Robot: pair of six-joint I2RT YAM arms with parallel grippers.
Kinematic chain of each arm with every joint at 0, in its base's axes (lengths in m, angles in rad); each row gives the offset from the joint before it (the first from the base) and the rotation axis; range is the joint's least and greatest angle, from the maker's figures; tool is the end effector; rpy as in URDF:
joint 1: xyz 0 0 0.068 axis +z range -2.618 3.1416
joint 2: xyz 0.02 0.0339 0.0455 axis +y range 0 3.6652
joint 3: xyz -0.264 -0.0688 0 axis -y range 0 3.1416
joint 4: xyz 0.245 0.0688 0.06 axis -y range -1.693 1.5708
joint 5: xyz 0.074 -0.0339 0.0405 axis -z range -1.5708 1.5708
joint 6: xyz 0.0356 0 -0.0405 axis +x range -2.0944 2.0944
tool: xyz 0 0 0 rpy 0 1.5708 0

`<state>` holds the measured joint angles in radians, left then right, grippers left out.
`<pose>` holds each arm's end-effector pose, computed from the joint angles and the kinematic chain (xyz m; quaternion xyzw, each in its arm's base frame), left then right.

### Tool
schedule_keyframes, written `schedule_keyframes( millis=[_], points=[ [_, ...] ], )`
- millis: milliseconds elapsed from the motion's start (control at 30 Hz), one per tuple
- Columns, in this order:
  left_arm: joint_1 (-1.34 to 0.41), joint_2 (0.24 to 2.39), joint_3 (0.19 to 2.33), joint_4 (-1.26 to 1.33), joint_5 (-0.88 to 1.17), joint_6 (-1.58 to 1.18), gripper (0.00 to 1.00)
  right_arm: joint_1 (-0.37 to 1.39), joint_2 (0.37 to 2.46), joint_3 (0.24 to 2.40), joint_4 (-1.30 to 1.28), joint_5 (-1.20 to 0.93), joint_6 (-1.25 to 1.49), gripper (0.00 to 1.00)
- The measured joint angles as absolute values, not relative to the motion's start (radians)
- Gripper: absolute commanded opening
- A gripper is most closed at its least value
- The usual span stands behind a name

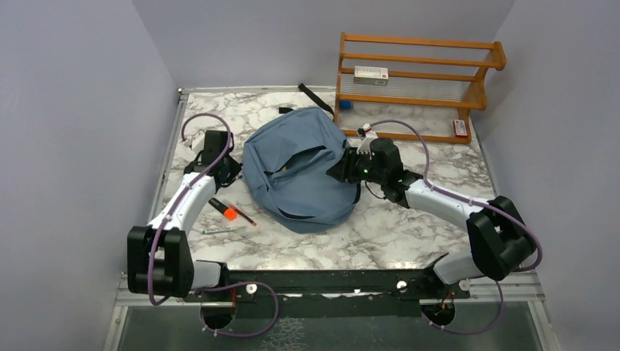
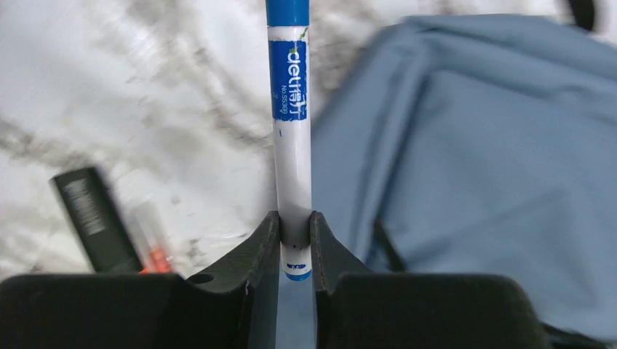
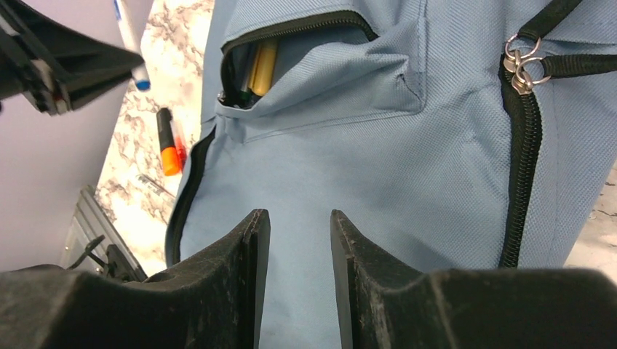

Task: Pack the student bag
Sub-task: Pick up the stationery from the center of the board.

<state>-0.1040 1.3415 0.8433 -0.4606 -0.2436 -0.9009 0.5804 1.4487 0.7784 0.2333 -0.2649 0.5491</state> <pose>0.2657 -0.0191 0.2174 -0.4010 0.8581 -0.0425 0.3178 0.2585 0.1807 0.2245 -0.0840 0.8350 0.3790 0.3900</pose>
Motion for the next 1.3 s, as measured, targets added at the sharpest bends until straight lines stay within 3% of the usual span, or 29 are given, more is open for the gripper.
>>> schedule_keyframes(
  millis=[300, 433, 633, 833, 967, 1300],
  points=[
    [-0.117, 1.218, 0.849, -0.031, 0.244, -0.661, 0.0, 0.58, 1.379, 0.778, 0.256, -0.266, 0.643, 0.47],
    [-0.205, 1.233, 0.813, 0.136, 0.44, -0.598, 0.0, 0.58, 1.33, 0.779, 0.278, -0.271, 0.706, 0.54],
    [-0.384, 1.281, 0.824, 0.241, 0.6, -0.502, 0.0, 0.58, 1.297, 0.785, 0.321, -0.27, 0.817, 0.64],
    [-0.44, 1.328, 0.842, 0.27, 0.665, -0.459, 0.0, 0.58, 1.298, 0.807, 0.336, -0.256, 0.859, 0.66],
    [-0.461, 1.349, 0.85, 0.276, 0.692, -0.444, 0.0, 0.58, 1.299, 0.807, 0.353, -0.252, 0.873, 0.63],
    [-0.487, 1.367, 0.863, 0.282, 0.742, -0.413, 0.0, 0.58, 1.342, 0.807, 0.397, -0.256, 0.895, 0.35]
  ],
)
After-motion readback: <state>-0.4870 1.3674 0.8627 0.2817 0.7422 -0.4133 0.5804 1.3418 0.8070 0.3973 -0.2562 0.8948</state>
